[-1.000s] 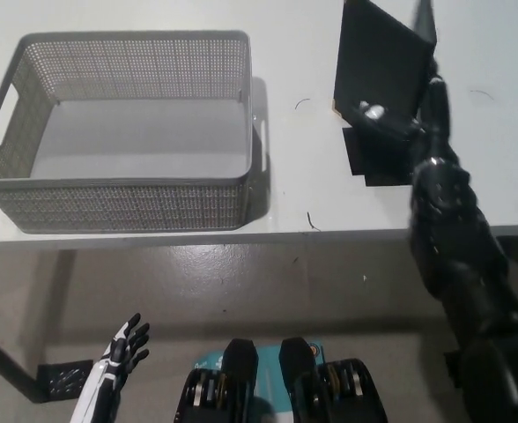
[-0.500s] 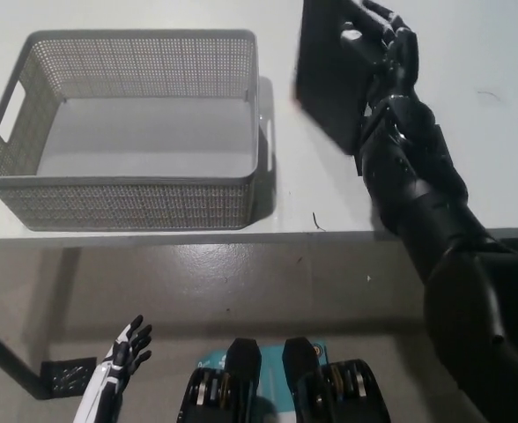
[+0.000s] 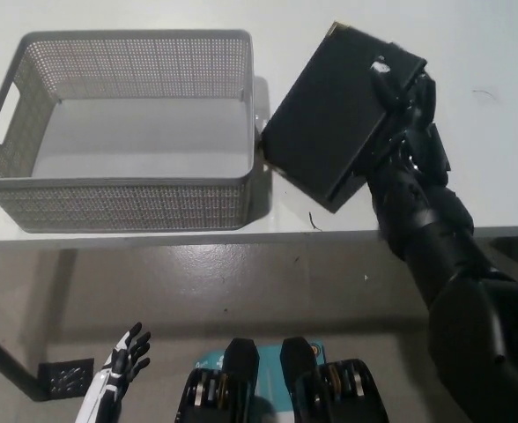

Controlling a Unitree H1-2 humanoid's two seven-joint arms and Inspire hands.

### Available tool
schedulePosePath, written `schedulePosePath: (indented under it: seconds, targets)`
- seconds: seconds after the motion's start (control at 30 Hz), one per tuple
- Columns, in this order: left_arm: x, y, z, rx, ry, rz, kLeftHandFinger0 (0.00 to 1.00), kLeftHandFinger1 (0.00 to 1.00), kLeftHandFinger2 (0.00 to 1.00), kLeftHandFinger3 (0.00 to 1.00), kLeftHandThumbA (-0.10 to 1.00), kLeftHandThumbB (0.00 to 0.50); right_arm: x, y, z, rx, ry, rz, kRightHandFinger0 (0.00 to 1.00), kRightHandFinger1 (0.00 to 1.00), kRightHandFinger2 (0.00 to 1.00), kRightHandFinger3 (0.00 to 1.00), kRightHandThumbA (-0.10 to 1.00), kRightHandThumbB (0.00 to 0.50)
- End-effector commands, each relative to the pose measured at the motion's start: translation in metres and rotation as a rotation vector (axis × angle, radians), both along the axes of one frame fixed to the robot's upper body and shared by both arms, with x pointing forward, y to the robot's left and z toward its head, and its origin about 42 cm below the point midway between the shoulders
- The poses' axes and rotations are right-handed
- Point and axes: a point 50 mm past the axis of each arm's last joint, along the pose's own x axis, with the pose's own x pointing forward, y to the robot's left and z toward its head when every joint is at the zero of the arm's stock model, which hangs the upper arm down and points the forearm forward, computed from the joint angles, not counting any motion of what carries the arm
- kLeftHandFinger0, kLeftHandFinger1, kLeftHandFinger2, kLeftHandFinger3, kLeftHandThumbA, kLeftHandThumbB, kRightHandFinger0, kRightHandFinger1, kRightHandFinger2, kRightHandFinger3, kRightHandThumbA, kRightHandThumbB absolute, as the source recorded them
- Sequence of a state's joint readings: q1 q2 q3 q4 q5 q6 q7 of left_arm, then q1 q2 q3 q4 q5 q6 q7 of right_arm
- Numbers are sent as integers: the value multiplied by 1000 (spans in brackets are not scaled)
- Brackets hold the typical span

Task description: A notebook is kept standing on the table on the right hand side and a container is kept on the left hand side and the robot uses its right hand to grab the notebook and places it in the container

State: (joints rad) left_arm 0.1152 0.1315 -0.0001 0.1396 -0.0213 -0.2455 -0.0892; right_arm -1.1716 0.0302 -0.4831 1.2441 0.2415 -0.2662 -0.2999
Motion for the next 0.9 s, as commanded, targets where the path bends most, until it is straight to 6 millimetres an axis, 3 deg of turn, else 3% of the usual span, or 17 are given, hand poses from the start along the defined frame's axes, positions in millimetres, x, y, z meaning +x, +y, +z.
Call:
schedulePosePath:
  seconds: [0.0,0.03,0.07,0.1,0.13,0.2,0.23,0.3,0.4,0.43,0.5,0.53,0.63,0.77,0.8,0.87]
  targets:
    - [-2,2,5,1,-41,-15,1000,1000,1000,1000,1000,218,7,-4,78,94,-278,-55,0,135,667,637,-76,126]
    - [-3,2,4,0,-34,-15,1000,1000,1000,1000,1000,210,3,-8,97,101,-344,-62,0,93,643,642,-99,73]
    - [-3,2,4,-1,-32,-14,1000,1000,1000,1000,1000,206,0,-11,106,113,-371,-64,0,92,650,667,-100,68]
    - [-4,2,4,-2,-31,-13,1000,1000,1000,1000,1000,206,-4,-16,122,148,-413,-72,0,128,674,770,-100,59]
    - [-4,2,4,-2,-31,-12,1000,1000,1000,1000,1000,203,-8,-21,136,183,-451,-80,0,137,676,810,-100,59]
    - [-5,2,3,4,-31,-9,1000,1000,1000,1000,1000,195,-18,-30,159,197,-526,-95,0,155,674,829,-100,70]
    - [-4,2,2,7,-28,-10,1000,1000,1000,1000,1000,203,-31,-40,185,237,-590,-119,0,176,701,901,-100,58]
    - [-5,3,0,2,-30,-8,1000,1000,1000,1000,1000,209,-47,-49,209,241,-639,-141,0,189,702,994,-100,46]
    - [-5,4,-1,9,-29,-4,1000,1000,1000,1000,1000,208,-64,-62,233,226,-713,-173,0,147,652,900,-100,38]
    - [-5,4,0,11,-30,-11,1000,1000,1000,1000,1000,208,-72,-69,244,201,-763,-194,0,117,622,751,-100,42]
    - [-7,6,-1,15,-26,-14,1000,1000,1000,1000,1000,207,-80,-71,250,194,-799,-188,0,119,630,680,-100,42]
    - [-7,6,-1,24,-25,-21,1000,1000,1000,1000,1000,203,-84,-69,256,198,-809,-183,0,120,641,658,-100,69]
    - [-7,6,0,20,-22,-24,1000,1000,1000,1000,1000,200,-87,-54,262,211,-803,-158,0,32,550,575,-100,52]
    - [-10,4,-2,19,-9,-31,1000,1000,1000,1000,1000,215,-89,-34,259,241,-795,-114,0,39,596,660,-100,43]
    - [-11,4,-1,9,-10,-26,1000,1000,1000,1000,1000,212,-88,-25,257,208,-803,-111,0,33,599,633,-100,47]
    - [-10,4,-1,7,-18,-27,1000,1000,1000,1000,1000,197,-83,-11,252,193,-778,-90,0,55,639,707,-100,42]
